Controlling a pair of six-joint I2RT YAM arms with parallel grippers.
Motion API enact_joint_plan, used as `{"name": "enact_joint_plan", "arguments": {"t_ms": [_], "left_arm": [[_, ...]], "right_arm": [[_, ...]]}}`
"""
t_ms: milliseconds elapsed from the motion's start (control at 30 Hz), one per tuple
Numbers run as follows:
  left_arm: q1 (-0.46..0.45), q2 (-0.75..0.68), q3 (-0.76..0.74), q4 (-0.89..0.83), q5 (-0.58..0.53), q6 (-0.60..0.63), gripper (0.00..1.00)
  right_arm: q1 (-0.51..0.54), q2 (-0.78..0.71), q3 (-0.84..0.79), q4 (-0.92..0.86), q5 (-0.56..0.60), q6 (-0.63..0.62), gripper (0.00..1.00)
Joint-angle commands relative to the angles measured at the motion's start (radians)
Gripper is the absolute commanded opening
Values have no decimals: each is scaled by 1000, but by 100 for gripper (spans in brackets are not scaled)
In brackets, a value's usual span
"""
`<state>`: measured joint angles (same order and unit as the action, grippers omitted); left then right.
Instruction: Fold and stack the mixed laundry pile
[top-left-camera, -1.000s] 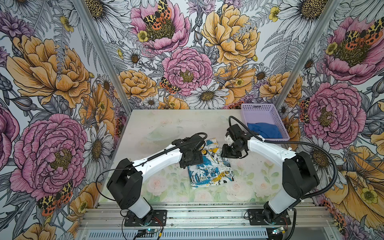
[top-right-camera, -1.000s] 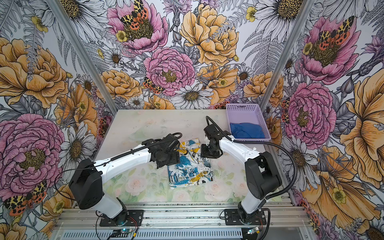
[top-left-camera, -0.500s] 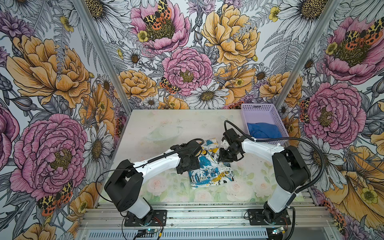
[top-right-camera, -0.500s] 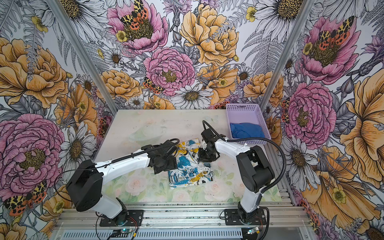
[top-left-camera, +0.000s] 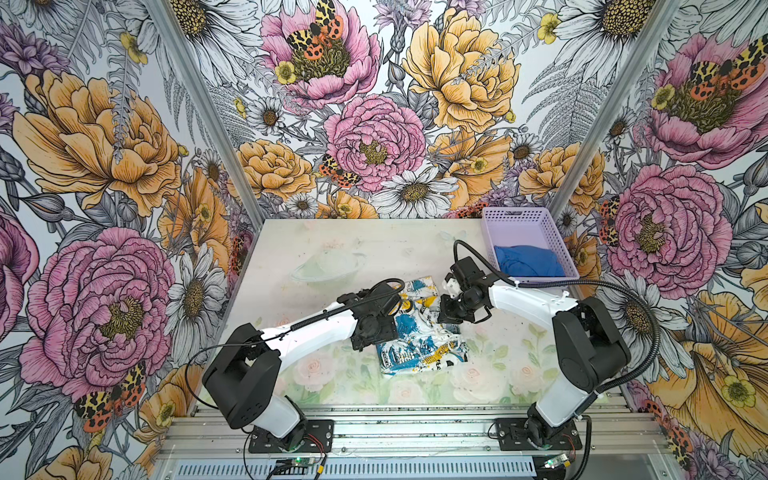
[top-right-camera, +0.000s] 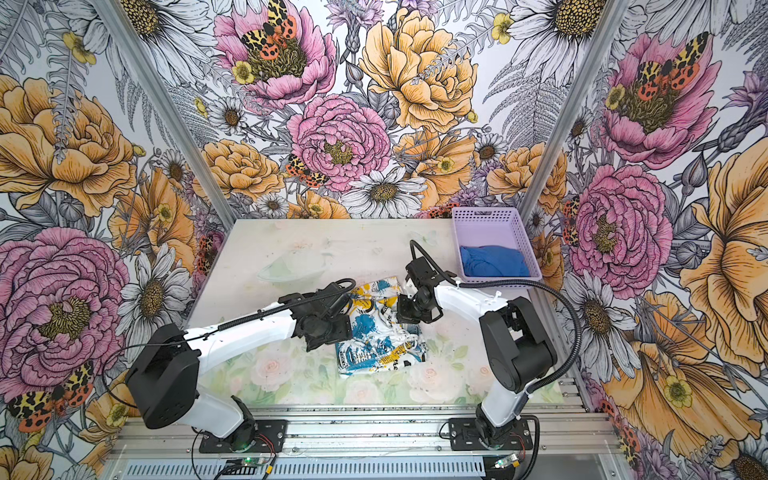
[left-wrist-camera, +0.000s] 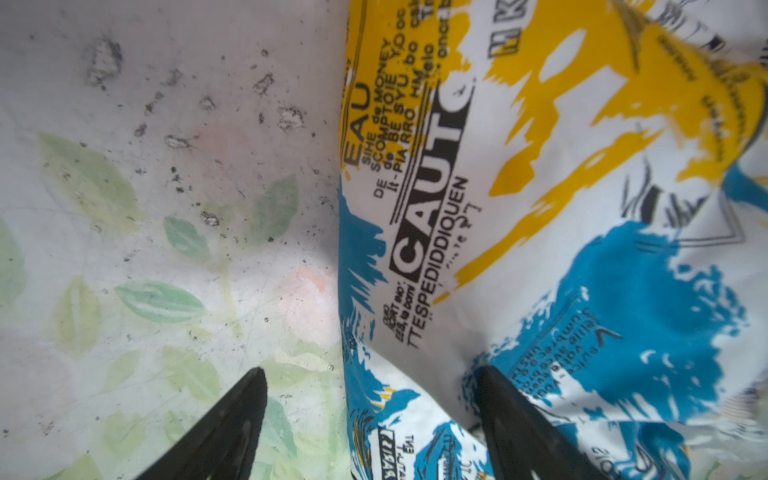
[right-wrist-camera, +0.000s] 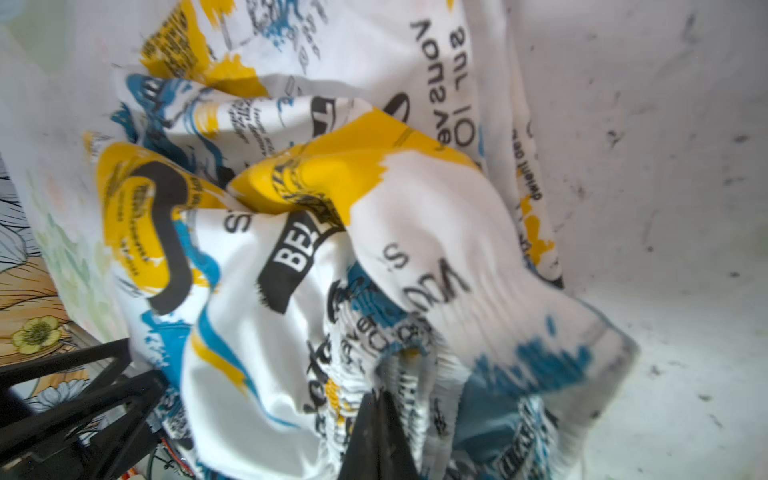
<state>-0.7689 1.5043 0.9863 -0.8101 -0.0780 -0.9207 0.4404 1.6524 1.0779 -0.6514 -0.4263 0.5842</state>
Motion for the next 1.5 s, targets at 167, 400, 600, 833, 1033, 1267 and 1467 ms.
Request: {"name": "enact_joint_plan", "arguments": {"t_ms": [167,400,600,833,1033,1267,1467], "left_arm": [[1,-9,6,17,-2,-9,81],[-2,0,13,18,6,-2,81],[1,1,9,19,7,-2,81],[15,7,14,17,8,5,81],[50,-8,10,16,0,21,81],[106,-12,24,11,-2,63,80],[133,33,76,-5,3,110,80]], "right_arm": [[-54,-96,-44,24,-35,20,0],[-63,-40,-68,53,-88,-10,28],[-42,4,-81,100,-148,-3,38],[-33,-18,-80,124,-148,30,5],[-44,-97,-60,96,-155,46,0],[-55,-171,-32,36,-129,30,0],[-70,-196,22,-14,-106,8,0]]}}
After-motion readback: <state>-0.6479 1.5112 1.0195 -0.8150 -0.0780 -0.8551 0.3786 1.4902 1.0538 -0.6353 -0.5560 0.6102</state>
